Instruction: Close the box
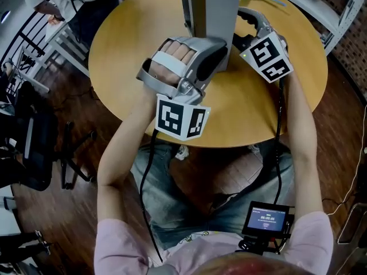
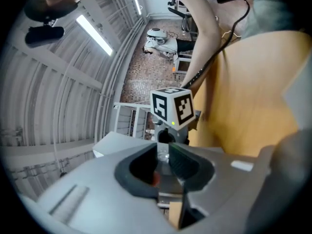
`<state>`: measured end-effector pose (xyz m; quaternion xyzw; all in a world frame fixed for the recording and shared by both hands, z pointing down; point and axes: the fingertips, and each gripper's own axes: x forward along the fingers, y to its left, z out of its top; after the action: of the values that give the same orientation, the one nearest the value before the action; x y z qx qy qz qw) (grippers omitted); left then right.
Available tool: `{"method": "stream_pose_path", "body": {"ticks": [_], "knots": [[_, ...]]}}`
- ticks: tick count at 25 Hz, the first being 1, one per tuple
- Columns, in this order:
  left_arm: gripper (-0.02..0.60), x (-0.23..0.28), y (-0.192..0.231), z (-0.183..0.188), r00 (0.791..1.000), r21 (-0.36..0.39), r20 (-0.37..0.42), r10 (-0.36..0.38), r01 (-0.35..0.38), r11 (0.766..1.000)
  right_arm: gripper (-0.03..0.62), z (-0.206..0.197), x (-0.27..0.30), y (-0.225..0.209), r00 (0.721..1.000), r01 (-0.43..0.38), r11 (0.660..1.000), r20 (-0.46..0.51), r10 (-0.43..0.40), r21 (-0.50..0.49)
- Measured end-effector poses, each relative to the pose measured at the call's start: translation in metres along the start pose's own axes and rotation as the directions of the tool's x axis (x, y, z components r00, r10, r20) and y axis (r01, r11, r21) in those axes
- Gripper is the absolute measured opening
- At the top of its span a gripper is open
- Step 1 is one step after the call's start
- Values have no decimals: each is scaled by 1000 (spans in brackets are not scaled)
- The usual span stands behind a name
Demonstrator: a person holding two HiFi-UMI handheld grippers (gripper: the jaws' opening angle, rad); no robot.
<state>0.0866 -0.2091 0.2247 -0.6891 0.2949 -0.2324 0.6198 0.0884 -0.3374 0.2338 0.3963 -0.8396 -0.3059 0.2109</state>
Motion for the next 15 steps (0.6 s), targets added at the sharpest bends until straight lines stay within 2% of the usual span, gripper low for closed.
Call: {"method": "stream_pose_path", "body": {"ticks": [1,2,3,4,6,8,9,10,11,12,13,15], "knots": [[78,4,-1,6,1000,3,11,-6,6,1000,251,-8,-10,-7,1000,-14,1000,19,13,17],[78,9,-2,12,1000,8,19,-10,9,1000,222,-16,-20,-14,998,-48,997,52,46,53],[78,14,-3,18,1000,15,23,-12,11,1000,185,-21,-32,-19,991,-100,990,103,90,102],[79,19,-4,22,1000,25,22,-11,11,1000,178,-21,-44,-26,978,-156,975,165,129,160],[80,27,-5,29,1000,49,10,-3,3,999,178,-11,-71,-45,946,-230,928,290,143,294],[81,32,-6,32,1000,70,-19,15,-14,997,179,2,-104,-63,904,-279,876,417,100,394],[81,33,-6,32,999,79,-36,31,-28,997,179,11,-122,-65,873,-313,863,477,97,397],[84,33,-5,33,998,88,-48,51,-47,995,179,20,-139,-60,844,-342,864,524,110,369],[100,30,-4,35,996,97,-47,75,-70,993,179,24,-153,-50,827,-352,878,547,130,324],[124,26,-2,38,995,98,-31,95,-92,991,195,26,-163,-37,830,-333,903,538,145,270],[136,21,-1,42,994,85,-4,108,-108,991,210,25,-168,-23,851,-284,936,504,147,207],[137,7,4,49,990,18,50,132,-133,991,210,26,-165,0,912,-130,990,398,99,53]]}}
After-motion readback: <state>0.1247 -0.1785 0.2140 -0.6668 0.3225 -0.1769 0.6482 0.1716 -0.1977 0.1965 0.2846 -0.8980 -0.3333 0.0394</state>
